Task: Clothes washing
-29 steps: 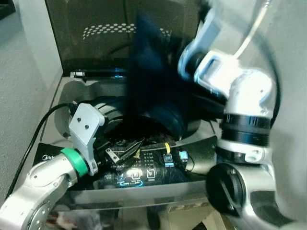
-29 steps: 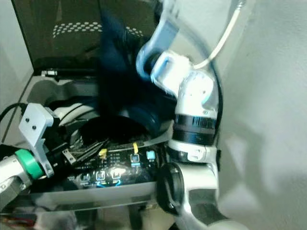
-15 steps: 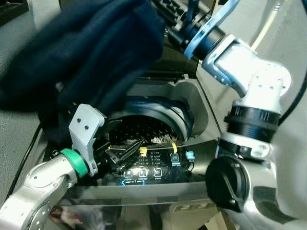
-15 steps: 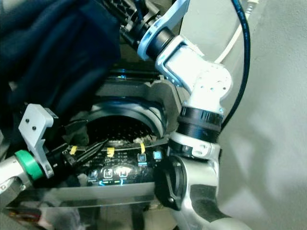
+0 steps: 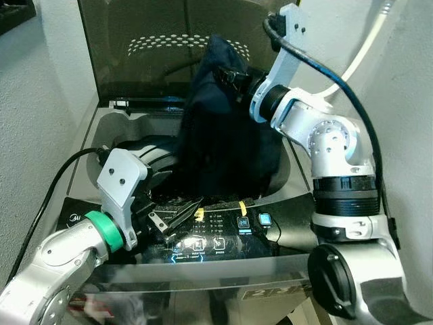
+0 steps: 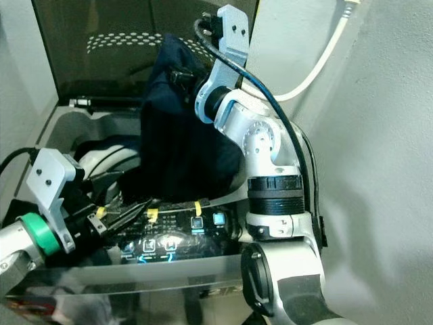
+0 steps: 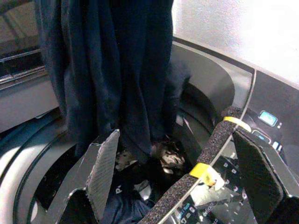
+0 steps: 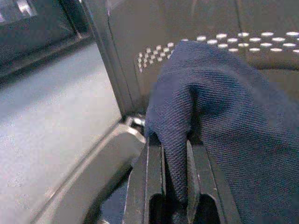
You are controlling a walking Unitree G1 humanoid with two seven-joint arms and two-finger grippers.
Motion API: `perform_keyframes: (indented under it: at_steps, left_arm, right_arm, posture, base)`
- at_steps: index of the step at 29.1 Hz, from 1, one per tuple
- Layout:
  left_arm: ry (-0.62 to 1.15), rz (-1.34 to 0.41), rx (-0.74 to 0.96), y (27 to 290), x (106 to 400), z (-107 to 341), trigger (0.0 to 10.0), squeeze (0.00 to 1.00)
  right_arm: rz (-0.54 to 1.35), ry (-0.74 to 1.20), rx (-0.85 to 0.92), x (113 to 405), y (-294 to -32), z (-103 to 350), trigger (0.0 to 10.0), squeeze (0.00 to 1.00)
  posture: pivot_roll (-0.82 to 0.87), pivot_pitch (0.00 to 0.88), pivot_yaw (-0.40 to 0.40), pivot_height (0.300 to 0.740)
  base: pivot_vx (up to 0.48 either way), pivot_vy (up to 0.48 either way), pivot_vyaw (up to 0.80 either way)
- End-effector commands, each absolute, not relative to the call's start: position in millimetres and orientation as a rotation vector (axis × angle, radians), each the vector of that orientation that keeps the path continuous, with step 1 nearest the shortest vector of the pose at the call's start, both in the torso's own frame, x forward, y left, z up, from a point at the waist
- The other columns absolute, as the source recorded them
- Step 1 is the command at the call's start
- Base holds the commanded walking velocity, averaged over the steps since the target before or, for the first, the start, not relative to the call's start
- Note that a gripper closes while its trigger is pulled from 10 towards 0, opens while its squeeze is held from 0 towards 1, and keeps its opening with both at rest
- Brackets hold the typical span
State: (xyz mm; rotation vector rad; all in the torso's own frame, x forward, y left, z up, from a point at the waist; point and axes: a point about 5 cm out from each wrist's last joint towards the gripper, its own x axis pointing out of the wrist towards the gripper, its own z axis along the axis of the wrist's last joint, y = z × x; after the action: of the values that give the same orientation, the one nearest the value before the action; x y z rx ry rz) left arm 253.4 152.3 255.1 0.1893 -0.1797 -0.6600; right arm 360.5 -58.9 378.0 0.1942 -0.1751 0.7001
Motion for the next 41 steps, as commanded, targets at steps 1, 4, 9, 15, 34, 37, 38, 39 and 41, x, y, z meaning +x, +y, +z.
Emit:
perform_keyframes:
  at_steps: [1,4,9,15,34,37,38,39,41]
  left_arm:
    - [-0.177,-0.675,0.199,151.0,251.1,254.3,10.0,0.00]
    - [-0.177,-0.678,0.200,150.8,250.6,254.3,10.0,0.00]
    - [-0.175,-0.683,0.203,151.0,250.3,254.3,10.0,0.00]
    - [-0.175,-0.688,0.205,150.7,250.9,254.7,10.0,0.00]
    - [-0.179,-0.673,0.213,152.7,253.6,256.0,10.0,0.00]
    - [-0.164,-0.622,0.230,156.1,258.1,254.9,10.0,0.00]
    - [-0.139,-0.548,0.251,162.4,265.0,252.5,10.0,0.00]
    - [-0.121,-0.451,0.272,171.5,273.4,251.1,10.0,0.00]
    - [-0.122,-0.237,0.254,189.5,289.6,257.1,10.0,0.00]
  right_arm:
    - [0.690,-0.203,0.161,359.8,-60.3,379.4,0.0,0.00]
    - [0.638,-0.182,0.074,365.4,-64.1,368.1,0.0,0.00]
    - [0.655,-0.115,-0.018,368.2,-64.8,352.1,6.5,0.00]
    - [0.645,-0.092,-0.059,370.7,-66.2,346.1,10.0,1.00]
    - [0.712,-0.048,0.030,371.7,-72.8,346.9,10.0,0.00]
    - [0.625,-0.078,0.056,376.3,-81.9,347.6,10.0,0.00]
    - [0.583,-0.095,0.072,378.8,-87.3,345.7,10.0,0.00]
    - [0.519,-0.115,0.080,381.4,-95.0,341.3,10.0,0.00]
    - [0.402,-0.224,0.123,382.4,-113.1,334.6,10.0,0.00]
  posture:
    - [0.15,0.072,-0.002,0.740]
    - [0.15,0.069,-0.001,0.740]
    - [0.15,0.061,0.007,0.740]
    - [0.15,0.056,0.010,0.740]
    - [0.15,0.056,0.010,0.740]
    - [0.15,0.056,0.010,0.740]
    - [0.15,0.049,0.016,0.740]
    - [0.15,0.043,0.021,0.740]
    - [0.15,0.041,0.013,0.740]
  base:
    - [0.000,0.000,0.00]
    - [0.000,0.000,0.00]
    - [0.000,0.000,0.00]
    - [0.000,0.000,0.00]
    - [0.000,0.000,0.00]
    - [0.000,0.000,0.00]
    - [0.000,0.000,0.00]
    - [0.000,0.000,0.00]
    - [0.000,0.000,0.00]
